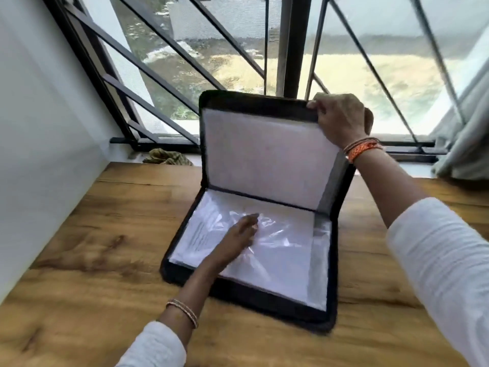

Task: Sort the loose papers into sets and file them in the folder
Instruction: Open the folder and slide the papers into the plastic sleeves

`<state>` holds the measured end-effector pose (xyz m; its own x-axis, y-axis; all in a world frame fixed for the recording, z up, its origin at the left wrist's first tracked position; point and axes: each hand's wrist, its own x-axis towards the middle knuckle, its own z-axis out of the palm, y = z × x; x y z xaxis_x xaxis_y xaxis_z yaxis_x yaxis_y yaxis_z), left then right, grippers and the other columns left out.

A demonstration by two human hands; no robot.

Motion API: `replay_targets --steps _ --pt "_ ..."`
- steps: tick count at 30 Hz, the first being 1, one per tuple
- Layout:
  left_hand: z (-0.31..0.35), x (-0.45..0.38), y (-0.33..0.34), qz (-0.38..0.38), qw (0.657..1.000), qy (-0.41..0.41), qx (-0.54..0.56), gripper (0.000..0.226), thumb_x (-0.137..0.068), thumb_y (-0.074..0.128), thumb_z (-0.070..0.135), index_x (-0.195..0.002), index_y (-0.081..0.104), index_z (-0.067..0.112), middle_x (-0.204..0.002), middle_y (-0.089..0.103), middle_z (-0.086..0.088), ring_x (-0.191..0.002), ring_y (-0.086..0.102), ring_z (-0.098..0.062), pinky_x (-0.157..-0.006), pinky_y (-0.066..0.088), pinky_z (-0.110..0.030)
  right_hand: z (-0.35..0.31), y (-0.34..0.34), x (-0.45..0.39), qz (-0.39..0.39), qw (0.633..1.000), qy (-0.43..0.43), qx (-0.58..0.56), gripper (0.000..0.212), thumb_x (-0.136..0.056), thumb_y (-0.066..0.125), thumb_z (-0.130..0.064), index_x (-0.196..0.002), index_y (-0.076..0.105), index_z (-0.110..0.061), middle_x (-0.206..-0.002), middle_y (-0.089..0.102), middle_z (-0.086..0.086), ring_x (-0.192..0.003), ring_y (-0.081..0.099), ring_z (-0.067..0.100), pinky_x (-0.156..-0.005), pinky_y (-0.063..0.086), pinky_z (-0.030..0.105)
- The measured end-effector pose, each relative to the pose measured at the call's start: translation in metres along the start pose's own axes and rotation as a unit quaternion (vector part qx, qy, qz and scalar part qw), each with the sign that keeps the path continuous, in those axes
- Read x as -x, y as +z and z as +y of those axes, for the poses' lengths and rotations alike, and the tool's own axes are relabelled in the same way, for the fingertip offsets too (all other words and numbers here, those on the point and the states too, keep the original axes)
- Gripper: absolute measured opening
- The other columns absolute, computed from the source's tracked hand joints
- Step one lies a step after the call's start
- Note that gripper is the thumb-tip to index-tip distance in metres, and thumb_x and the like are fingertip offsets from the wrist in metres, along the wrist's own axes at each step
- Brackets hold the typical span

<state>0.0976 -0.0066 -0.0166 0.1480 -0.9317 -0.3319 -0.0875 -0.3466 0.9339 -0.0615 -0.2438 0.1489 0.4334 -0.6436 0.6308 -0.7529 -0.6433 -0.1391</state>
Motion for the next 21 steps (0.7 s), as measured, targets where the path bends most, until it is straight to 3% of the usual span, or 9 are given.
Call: replay_targets --steps 3,5,7,10,12,14,17,19,21 --pt "-0.003 0.006 0.006 -0.008 0.914 -0.102 0.392 0.039 -0.095 0.042 0.041 -0.117 0.055 0.011 -0.121 0.058 -0.016 -0.106 0.059 -0.033 -0.089 0.049 -0.049 -0.013 -0.036 0.053 0.040 0.992 -0.117 0.029 0.033 -0.098 0.045 -0.035 -0.082 0.064 -0.013 -0.065 0.065 0.008 -0.056 0.062 0.029 -0.049 0.031 0.027" --pt "-0.016 0.014 -0.007 0.005 0.848 -0.109 0.518 0.061 -0.088 0.043 0.054 -0.115 0.055 0.000 -0.121 0.058 -0.028 -0.103 0.062 -0.041 -0.087 0.048 -0.058 -0.025 -0.049 0.114 0.049 0.983 -0.176 0.030 0.028 -0.098 0.048 -0.032 -0.081 0.064 -0.017 -0.063 0.064 0.002 -0.053 0.062 0.025 -0.044 0.036 0.028" --pt "-0.027 0.026 -0.020 0.014 0.804 -0.087 0.588 0.062 -0.084 0.051 0.051 -0.113 0.058 -0.003 -0.119 0.059 -0.031 -0.102 0.062 -0.047 -0.086 0.045 -0.063 -0.034 -0.050 0.178 0.052 0.976 -0.207 0.027 0.016 -0.095 0.058 -0.026 -0.086 0.067 -0.018 -0.070 0.067 -0.001 -0.061 0.065 0.022 -0.048 0.042 0.029" --pt "-0.043 0.042 -0.041 0.075 0.841 -0.015 0.535 0.046 -0.077 0.063 0.030 -0.118 0.065 0.007 -0.107 0.071 -0.012 -0.094 0.069 -0.031 -0.084 0.053 -0.053 -0.041 -0.032 0.263 0.041 0.977 -0.208 0.007 0.024 -0.098 0.052 -0.023 -0.094 0.074 -0.014 -0.092 0.074 0.002 -0.084 0.072 0.021 -0.065 0.056 0.032" --pt "-0.051 0.054 -0.050 0.076 0.858 -0.012 0.509 0.074 -0.051 0.088 0.029 -0.118 0.062 0.013 -0.098 0.074 -0.005 -0.086 0.072 -0.024 -0.078 0.058 -0.045 -0.045 -0.018 0.301 0.027 0.979 -0.203 -0.004 0.025 -0.097 0.051 -0.018 -0.102 0.075 -0.010 -0.103 0.074 0.006 -0.095 0.071 0.022 -0.079 0.057 0.035" --pt "-0.055 0.065 -0.050 0.070 0.864 -0.015 0.498 0.067 -0.038 0.088 0.033 -0.102 0.074 0.017 -0.103 0.072 -0.008 -0.090 0.071 -0.028 -0.078 0.056 -0.051 -0.047 -0.011 0.317 0.019 0.981 -0.194 -0.009 0.027 -0.098 0.050 -0.019 -0.105 0.074 -0.009 -0.107 0.072 0.008 -0.100 0.069 0.023 -0.087 0.055 0.036" --pt "-0.054 0.078 -0.047 0.164 0.865 -0.044 0.473 0.026 -0.073 0.065 0.037 -0.087 0.079 0.020 -0.102 0.072 -0.007 -0.088 0.071 -0.027 -0.072 0.058 -0.047 -0.049 -0.011 0.322 0.014 0.980 -0.199 -0.010 0.032 -0.100 0.044 -0.018 -0.105 0.074 -0.008 -0.107 0.072 0.009 -0.099 0.069 0.023 -0.090 0.054 0.038" --pt "-0.052 0.078 -0.046 0.245 0.839 -0.065 0.482 0.054 -0.096 0.032 0.046 -0.090 0.077 0.016 -0.098 0.073 -0.009 -0.082 0.071 -0.027 -0.074 0.056 -0.046 -0.049 -0.012 0.317 0.028 0.980 -0.196 -0.005 0.026 -0.096 0.050 -0.014 -0.104 0.074 -0.008 -0.106 0.073 0.009 -0.098 0.070 0.024 -0.089 0.055 0.039" --pt "-0.050 0.083 -0.045 0.331 0.828 -0.078 0.446 0.056 -0.097 0.025 0.048 -0.097 0.068 0.012 -0.101 0.071 -0.012 -0.083 0.070 -0.028 -0.078 0.054 -0.039 -0.049 -0.010 0.322 0.026 0.983 -0.182 -0.008 0.026 -0.096 0.051 -0.018 -0.104 0.075 -0.009 -0.106 0.072 0.008 -0.100 0.069 0.023 -0.089 0.054 0.038"
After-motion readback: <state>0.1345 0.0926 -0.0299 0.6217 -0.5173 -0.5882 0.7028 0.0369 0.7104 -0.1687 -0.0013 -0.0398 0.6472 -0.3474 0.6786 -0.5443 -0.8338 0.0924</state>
